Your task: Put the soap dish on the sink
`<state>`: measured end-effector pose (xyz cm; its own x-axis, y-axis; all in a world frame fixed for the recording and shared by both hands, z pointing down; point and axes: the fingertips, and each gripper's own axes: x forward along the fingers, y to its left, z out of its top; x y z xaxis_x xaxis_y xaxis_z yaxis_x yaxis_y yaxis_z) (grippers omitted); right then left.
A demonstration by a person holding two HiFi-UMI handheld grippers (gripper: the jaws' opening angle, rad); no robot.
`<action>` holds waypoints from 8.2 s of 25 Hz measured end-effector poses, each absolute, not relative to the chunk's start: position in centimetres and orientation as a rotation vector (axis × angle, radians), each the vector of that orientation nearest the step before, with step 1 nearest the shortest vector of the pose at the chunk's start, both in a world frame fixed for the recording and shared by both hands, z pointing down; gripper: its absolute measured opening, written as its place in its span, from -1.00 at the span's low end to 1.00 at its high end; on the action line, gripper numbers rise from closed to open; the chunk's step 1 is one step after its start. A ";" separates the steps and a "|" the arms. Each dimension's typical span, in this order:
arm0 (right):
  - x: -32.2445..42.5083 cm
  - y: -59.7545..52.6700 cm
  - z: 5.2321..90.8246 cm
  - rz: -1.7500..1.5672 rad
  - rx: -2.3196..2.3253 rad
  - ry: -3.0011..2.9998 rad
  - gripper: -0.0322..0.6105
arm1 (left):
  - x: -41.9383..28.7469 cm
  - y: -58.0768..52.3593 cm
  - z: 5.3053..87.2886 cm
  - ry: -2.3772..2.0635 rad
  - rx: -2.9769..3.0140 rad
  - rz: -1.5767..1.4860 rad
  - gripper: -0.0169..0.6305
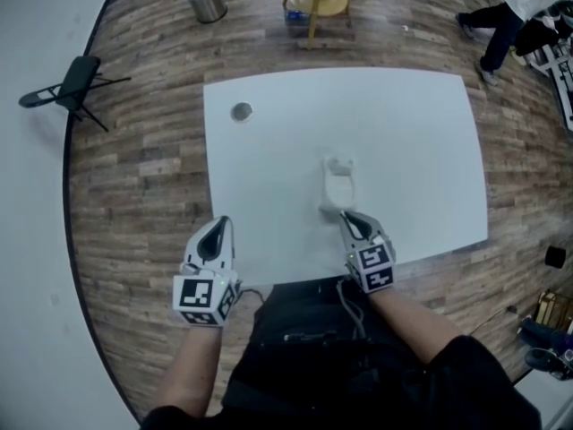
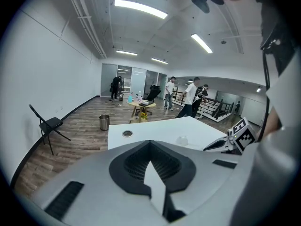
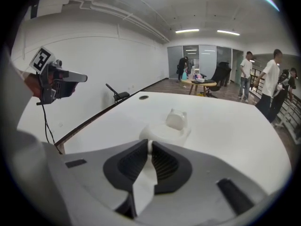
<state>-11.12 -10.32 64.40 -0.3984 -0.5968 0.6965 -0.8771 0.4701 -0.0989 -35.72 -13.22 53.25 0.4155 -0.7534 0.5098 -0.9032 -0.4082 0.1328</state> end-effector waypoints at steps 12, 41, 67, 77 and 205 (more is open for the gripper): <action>-9.7 -10.4 61.7 0.583 1.203 -2.238 -0.79 | -33.1 -13.0 52.0 -1.424 2.332 0.501 -0.98; -4.5 -13.5 53.7 0.445 1.337 -2.408 -0.79 | -30.3 -13.0 47.6 -1.500 2.379 0.477 -0.98; 2.1 -13.5 44.3 0.246 1.452 -2.497 -0.79 | -26.4 -13.6 43.2 -1.525 2.492 0.391 -0.98; 3.9 -13.6 42.3 0.211 1.485 -2.519 -0.79 | -26.6 -13.7 42.2 -1.558 2.484 0.372 -0.98; 3.4 -15.4 50.7 0.451 1.464 -2.442 -0.79 | -26.7 -16.0 48.0 -1.483 2.325 0.487 -0.98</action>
<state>3.38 -15.43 50.66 -0.4594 -0.8062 0.3729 -0.8862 0.4444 -0.1311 -26.68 -16.00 47.98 0.3968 -0.7958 0.4574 -0.9121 -0.3979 0.0989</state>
